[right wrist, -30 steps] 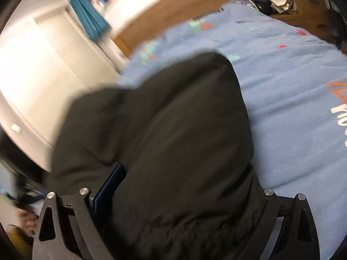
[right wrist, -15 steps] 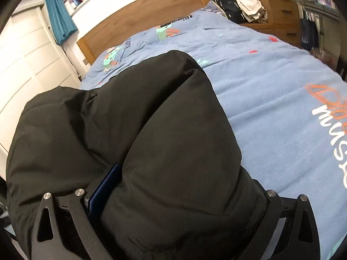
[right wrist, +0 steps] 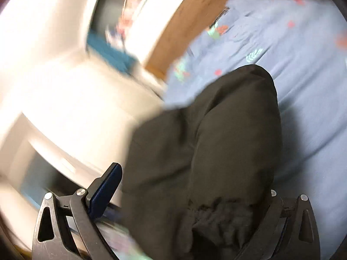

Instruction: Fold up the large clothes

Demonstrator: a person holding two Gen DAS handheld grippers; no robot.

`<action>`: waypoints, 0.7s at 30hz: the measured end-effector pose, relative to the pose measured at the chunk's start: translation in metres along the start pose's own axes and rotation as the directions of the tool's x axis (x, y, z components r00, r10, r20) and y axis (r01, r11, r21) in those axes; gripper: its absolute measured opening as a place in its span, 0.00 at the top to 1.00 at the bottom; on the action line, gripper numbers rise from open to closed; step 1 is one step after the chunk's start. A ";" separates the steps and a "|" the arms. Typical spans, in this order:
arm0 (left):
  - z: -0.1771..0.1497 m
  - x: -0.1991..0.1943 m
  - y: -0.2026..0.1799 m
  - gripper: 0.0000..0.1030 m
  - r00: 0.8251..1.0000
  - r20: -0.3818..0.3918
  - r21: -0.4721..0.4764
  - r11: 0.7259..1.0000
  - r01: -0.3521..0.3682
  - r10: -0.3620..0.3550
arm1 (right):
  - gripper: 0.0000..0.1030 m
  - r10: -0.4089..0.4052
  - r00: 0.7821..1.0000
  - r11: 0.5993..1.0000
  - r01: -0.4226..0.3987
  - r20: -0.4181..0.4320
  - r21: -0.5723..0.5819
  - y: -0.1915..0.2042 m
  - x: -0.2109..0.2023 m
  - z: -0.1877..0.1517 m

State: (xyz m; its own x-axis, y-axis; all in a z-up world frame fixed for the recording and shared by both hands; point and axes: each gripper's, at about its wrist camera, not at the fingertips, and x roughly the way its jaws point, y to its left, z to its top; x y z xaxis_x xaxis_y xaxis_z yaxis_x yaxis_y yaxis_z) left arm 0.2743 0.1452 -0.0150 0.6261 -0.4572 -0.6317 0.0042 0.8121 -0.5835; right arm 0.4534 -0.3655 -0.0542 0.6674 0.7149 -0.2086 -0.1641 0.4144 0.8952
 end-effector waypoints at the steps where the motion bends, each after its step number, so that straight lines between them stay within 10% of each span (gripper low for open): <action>1: 0.000 -0.001 0.000 0.32 1.000 0.000 0.003 1.000 0.002 -0.002 | 0.04 0.045 0.999 0.997 -0.047 0.031 0.058 -0.005 -0.009 -0.001; 7: 0.002 -0.004 0.007 0.32 1.000 -0.001 0.001 1.000 0.018 -0.018 | 0.04 0.053 0.996 0.981 -0.065 0.070 0.185 -0.005 -0.038 -0.007; 13: 0.001 -0.004 0.014 0.32 0.999 -0.009 -0.005 0.999 0.033 -0.033 | 0.04 -0.250 0.968 0.961 0.250 0.015 -0.121 0.017 -0.033 -0.002; 16: 0.003 -0.006 0.014 0.32 1.000 -0.015 0.012 1.000 0.026 -0.026 | 0.04 -0.441 0.896 0.826 0.425 0.043 -0.370 0.028 -0.012 -0.018; 18: 0.008 -0.008 0.015 0.32 1.000 -0.017 0.021 0.999 0.025 -0.025 | 0.05 -0.569 0.817 0.620 0.503 0.097 -0.602 0.037 0.013 -0.037; 21: 0.010 -0.007 0.014 0.32 1.000 -0.020 0.029 0.999 0.024 -0.024 | 0.05 -0.591 0.785 0.436 0.507 0.189 -0.744 0.047 0.022 -0.057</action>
State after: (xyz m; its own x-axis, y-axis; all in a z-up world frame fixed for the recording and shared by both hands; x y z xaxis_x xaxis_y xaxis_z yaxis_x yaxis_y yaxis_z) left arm 0.2778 0.1634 -0.0135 0.6104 -0.4834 -0.6274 0.0418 0.8107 -0.5840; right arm 0.4186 -0.2979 -0.0388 0.7578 0.2097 -0.6178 -0.2733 0.9619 -0.0087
